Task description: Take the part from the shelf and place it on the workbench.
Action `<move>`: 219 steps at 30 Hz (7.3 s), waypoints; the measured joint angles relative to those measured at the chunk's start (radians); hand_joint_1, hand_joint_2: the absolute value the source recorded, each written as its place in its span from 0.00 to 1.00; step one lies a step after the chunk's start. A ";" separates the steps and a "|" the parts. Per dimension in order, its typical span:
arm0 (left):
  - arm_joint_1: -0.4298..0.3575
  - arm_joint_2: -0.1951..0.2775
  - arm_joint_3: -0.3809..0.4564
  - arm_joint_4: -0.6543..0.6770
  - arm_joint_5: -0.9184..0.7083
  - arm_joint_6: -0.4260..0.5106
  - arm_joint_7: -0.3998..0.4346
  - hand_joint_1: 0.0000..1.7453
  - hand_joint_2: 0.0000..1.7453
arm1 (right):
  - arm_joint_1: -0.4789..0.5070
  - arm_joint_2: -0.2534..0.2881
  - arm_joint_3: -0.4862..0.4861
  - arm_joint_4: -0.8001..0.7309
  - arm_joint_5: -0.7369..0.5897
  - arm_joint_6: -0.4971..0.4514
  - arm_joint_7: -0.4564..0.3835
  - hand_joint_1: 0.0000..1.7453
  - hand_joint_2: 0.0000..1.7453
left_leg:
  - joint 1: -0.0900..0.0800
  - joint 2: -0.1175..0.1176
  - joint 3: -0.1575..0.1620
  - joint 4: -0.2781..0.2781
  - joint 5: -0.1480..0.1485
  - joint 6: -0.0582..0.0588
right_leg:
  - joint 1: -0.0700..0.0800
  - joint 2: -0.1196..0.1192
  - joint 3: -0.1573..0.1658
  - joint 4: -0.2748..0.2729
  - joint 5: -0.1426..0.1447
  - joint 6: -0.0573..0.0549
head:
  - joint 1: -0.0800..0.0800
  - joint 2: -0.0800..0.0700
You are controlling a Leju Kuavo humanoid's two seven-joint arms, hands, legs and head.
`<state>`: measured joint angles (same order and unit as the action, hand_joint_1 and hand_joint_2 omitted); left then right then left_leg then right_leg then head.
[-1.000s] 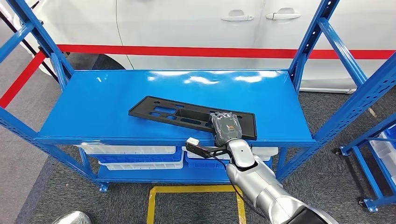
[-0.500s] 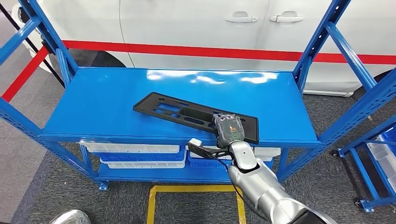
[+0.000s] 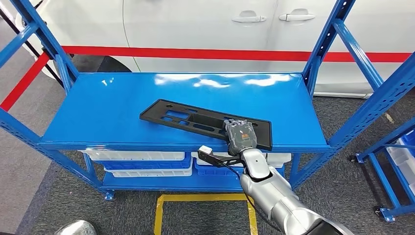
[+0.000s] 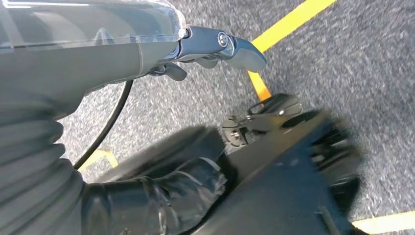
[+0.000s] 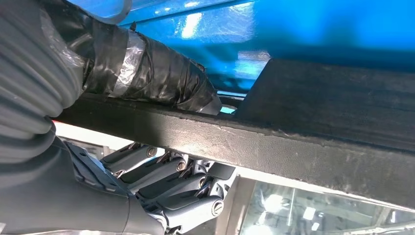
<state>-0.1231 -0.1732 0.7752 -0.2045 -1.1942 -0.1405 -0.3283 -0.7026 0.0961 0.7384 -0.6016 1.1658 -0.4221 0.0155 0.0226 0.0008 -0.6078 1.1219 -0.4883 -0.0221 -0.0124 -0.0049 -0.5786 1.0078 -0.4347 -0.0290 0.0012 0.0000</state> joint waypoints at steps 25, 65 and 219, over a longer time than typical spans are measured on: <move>-0.005 0.002 -0.013 0.000 -0.001 0.004 0.002 0.00 1.00 | 0.010 -0.013 -0.039 0.004 0.001 -0.041 0.017 1.00 1.00 | -0.004 0.002 -0.024 0.045 -0.059 0.004 | 0.000 -0.003 0.004 -0.009 0.003 -0.004 | 0.000 0.000; -0.004 0.010 -0.014 0.000 0.014 -0.020 0.003 0.00 1.00 | 0.008 -0.017 -0.090 -0.006 -0.015 -0.027 0.020 1.00 1.00 | -0.011 0.000 0.138 -0.140 -0.032 0.023 | 0.005 -0.006 -0.090 -0.005 0.104 0.027 | 0.001 0.000; 0.010 0.024 -0.036 0.000 0.032 -0.005 -0.037 0.00 1.00 | 0.238 -0.093 -0.123 -0.201 -0.072 -0.002 -0.008 1.00 1.00 | -0.014 0.004 0.042 -0.110 0.029 0.017 | 0.006 0.006 -0.043 0.030 0.008 0.011 | 0.003 0.000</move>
<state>-0.1130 -0.1492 0.7394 -0.2045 -1.1624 -0.1452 -0.3654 -0.4650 0.0030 0.6158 -0.8023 1.0943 -0.4243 0.0075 0.0081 0.0047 -0.5662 1.0114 -0.4591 -0.0047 -0.0067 0.0011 -0.6220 1.0376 -0.4271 -0.0179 0.0040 0.0000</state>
